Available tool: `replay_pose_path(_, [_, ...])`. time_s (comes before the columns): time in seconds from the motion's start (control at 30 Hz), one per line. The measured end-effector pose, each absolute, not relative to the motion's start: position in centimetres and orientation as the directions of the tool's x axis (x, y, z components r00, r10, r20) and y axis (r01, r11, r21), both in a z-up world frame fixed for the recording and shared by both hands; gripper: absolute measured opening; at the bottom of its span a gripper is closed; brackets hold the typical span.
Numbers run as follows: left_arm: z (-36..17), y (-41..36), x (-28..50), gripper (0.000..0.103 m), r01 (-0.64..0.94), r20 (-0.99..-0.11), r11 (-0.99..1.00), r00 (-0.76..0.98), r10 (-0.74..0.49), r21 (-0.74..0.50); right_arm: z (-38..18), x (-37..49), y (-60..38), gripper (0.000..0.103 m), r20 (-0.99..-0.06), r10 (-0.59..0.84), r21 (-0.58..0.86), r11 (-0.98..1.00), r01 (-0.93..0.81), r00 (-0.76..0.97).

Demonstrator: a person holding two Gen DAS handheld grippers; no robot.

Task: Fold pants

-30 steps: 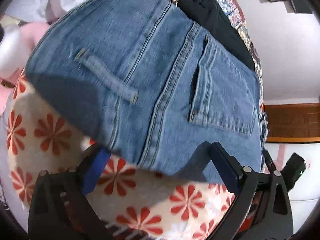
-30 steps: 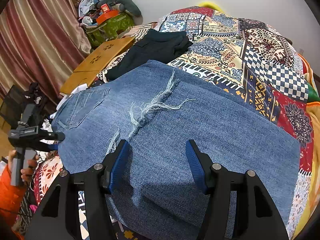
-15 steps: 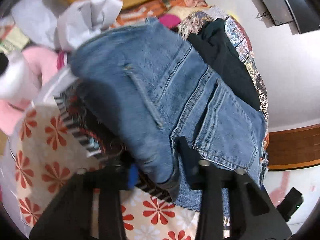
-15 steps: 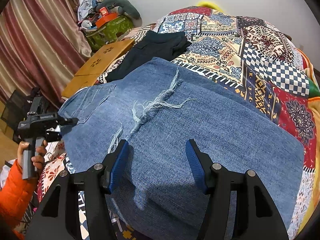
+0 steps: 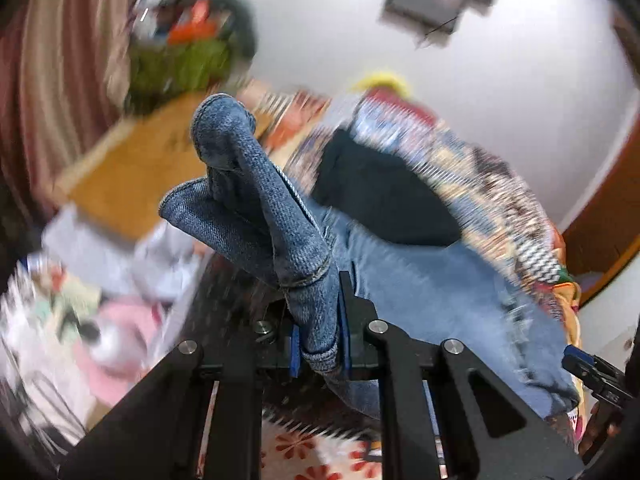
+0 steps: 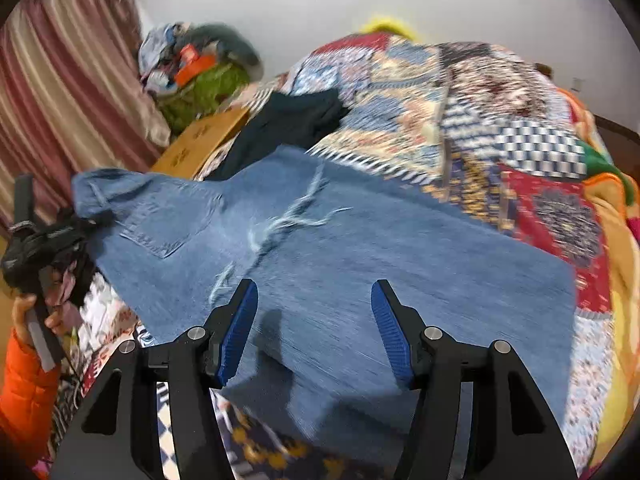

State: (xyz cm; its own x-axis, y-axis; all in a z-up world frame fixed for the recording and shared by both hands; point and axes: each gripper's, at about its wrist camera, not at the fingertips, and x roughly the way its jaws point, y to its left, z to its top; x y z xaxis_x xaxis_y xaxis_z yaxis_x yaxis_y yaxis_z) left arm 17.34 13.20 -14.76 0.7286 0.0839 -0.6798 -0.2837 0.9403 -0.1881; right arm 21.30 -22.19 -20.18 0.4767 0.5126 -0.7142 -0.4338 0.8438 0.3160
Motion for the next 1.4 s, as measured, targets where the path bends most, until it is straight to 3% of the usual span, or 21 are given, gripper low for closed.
replay_pose_path(0.2, [-7.8,6.3,18.5,0.014,-0.072,-0.545,0.986,0.838,-0.022,-0.151,-20.0,20.0,-29.0,0.055,-0.72,0.439,0.321,0.897,-0.303,0.537])
replay_pose_path(0.47, [-4.3,-3.9,20.9,0.014,0.16,-0.493,0.982,0.849,-0.189,-0.101,-24.7,19.3,-35.6,0.055,-0.783,0.387,0.36,0.92,-0.153,0.487])
replay_pose_path(0.63, [-5.1,-9.5,23.2,0.014,0.279,-0.529,0.95,0.79,-0.31,-0.14,-25.4,19.1,-35.3,0.058,-0.762,0.412,0.379,0.909,-0.172,0.5])
replay_pose_path(0.83, [-9.6,-17.2,25.4,0.013,0.42,-0.64,0.889,0.636,-0.432,-0.183,-25.8,18.9,-35.8,0.058,-0.74,0.448,0.416,0.891,-0.182,0.501])
replay_pose_path(1.0, [-15.5,-20.9,26.9,0.013,0.474,-0.771,0.844,0.428,-0.471,-0.253,-25.8,18.5,-35.9,0.058,-0.735,0.453,0.422,0.888,-0.183,0.505])
replay_pose_path(1.17, [-18.5,-23.0,26.5,0.014,0.492,-0.831,0.833,0.33,-0.447,-0.253,-25.4,17.5,-35.8,0.058,-0.738,0.439,0.398,0.896,-0.196,0.513])
replay_pose_path(1.27, [-18.9,-23.2,26.3,0.022,0.478,-0.845,0.838,0.304,-0.44,-0.264,-25.1,16.9,-36.0,0.058,-0.737,0.438,0.399,0.897,-0.192,0.515])
replay_pose_path(1.3, [-19.0,-23.2,26.3,0.039,0.469,-0.853,0.843,0.295,-0.43,-0.263,-24.9,16.6,-36.0,0.058,-0.737,0.439,0.402,0.896,-0.189,0.514])
replay_pose_path(1.33, [-19.3,-23.0,26.4,0.048,0.451,-0.866,0.857,0.291,-0.407,-0.251,-24.8,16.4,-36.0,0.058,-0.737,0.439,0.404,0.896,-0.186,0.514])
replay_pose_path(1.4, [-19.6,-22.3,26.7,0.056,0.447,-0.868,0.857,0.282,-0.407,-0.257,-24.5,15.9,-36.1,0.058,-0.737,0.443,0.414,0.893,-0.176,0.511])
